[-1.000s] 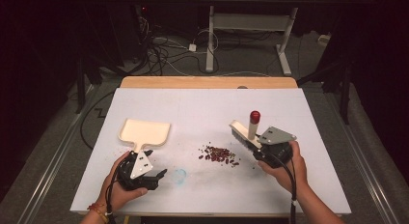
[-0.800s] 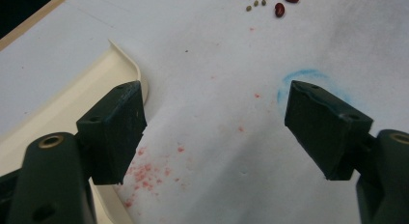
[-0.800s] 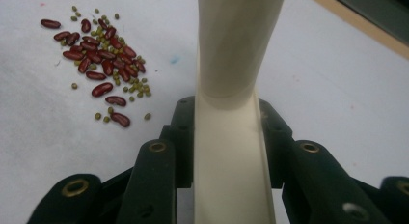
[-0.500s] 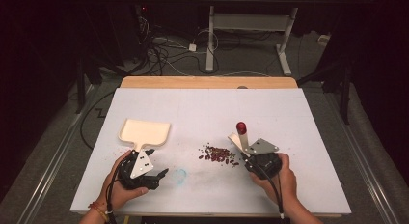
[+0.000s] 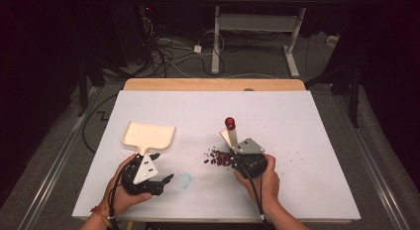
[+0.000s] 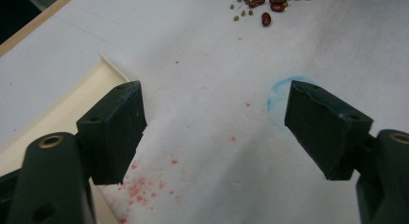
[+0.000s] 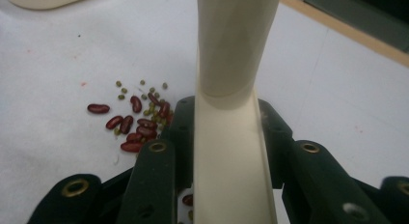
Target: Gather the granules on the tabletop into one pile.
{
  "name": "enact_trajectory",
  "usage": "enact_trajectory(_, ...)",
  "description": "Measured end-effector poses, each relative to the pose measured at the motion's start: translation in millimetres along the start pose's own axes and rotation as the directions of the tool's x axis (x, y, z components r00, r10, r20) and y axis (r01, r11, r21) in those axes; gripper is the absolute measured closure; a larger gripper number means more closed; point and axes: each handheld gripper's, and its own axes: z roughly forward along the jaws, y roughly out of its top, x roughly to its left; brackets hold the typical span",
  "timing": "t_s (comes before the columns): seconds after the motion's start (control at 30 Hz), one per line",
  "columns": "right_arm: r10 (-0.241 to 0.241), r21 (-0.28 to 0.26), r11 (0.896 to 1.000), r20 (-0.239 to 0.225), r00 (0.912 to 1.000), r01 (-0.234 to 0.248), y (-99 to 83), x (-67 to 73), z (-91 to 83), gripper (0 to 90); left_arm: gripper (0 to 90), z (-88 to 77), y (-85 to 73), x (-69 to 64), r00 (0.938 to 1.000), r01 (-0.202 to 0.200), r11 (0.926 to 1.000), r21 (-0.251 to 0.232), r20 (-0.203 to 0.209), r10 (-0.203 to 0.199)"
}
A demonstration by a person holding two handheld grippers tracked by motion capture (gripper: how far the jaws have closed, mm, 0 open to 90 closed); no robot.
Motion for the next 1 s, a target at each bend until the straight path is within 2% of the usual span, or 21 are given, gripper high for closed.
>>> enact_trajectory(0.13,-0.004,-0.042,0.999,0.013,0.9999,0.005,4.5,-7.5,-3.7,67.1,21.6,0.8,0.2,-0.6,1.0000,-0.004,1.0000,0.005,0.001,0.004)
enact_trajectory(0.2,0.010,-0.064,0.998,-0.006,0.9999,-0.011,5.6,-15.1,-9.6,67.1,21.6,1.3,-0.1,-0.3,0.9999,-0.008,0.9999,0.009,-0.006,0.008)
enact_trajectory(0.3,-0.006,-0.094,0.996,-0.070,0.9975,-0.001,4.8,-31.6,-22.1,67.1,21.7,1.3,-0.7,0.0,1.0000,-0.002,0.9999,0.011,-0.008,0.003)
enact_trajectory(0.37,-0.016,-0.119,0.993,-0.157,0.9874,-0.003,0.4,-48.6,-35.1,67.1,21.8,0.9,-1.4,-0.5,1.0000,0.007,0.9999,0.013,-0.005,-0.007)
enact_trajectory(0.43,-0.019,-0.109,0.994,-0.177,0.9840,0.000,-5.3,-59.3,-46.3,67.1,21.9,1.0,-2.1,-0.5,0.9999,0.009,0.9998,0.019,-0.007,-0.009)
enact_trajectory(0.57,-0.072,-0.088,0.995,-0.211,0.9749,0.055,-29.3,-71.9,-73.7,67.2,22.0,1.9,-2.8,-0.8,0.9999,0.011,0.9996,0.028,-0.009,-0.010)
enact_trajectory(0.67,-0.110,-0.064,0.993,-0.256,0.9604,0.097,-46.8,-80.0,-90.1,67.1,22.0,1.4,-1.8,-1.8,0.9999,0.007,0.9996,0.028,-0.010,-0.007)
enact_trajectory(0.73,-0.136,-0.057,0.991,-0.295,0.9457,0.125,-56.6,-86.0,-97.9,67.2,22.0,2.2,-1.2,-2.5,0.9999,0.004,0.9995,0.030,-0.010,-0.004)
enact_trajectory(0.83,-0.133,-0.056,0.991,-0.320,0.9382,0.121,-71.9,-95.8,-108.2,67.2,22.1,4.2,-0.1,-2.7,0.9999,-0.006,0.9993,0.036,-0.010,0.007)
enact_trajectory(0.87,-0.131,-0.052,0.991,-0.333,0.9336,0.120,-74.4,-97.3,-109.0,67.1,22.0,5.4,0.2,-3.4,1.0000,0.001,0.9993,0.037,-0.005,-0.001)
enact_trajectory(0.93,-0.132,-0.035,0.991,-0.350,0.9275,0.128,-78.5,-96.8,-109.1,67.2,22.0,6.7,1.3,-3.3,1.0000,-0.001,0.9992,0.041,-0.009,0.002)
enact_trajectory(1.0,-0.165,-0.018,0.985,-0.371,0.9139,0.171,-78.4,-91.6,-106.4,67.2,21.7,6.9,2.0,-2.5,0.9999,0.008,0.9994,0.034,-0.011,-0.007)
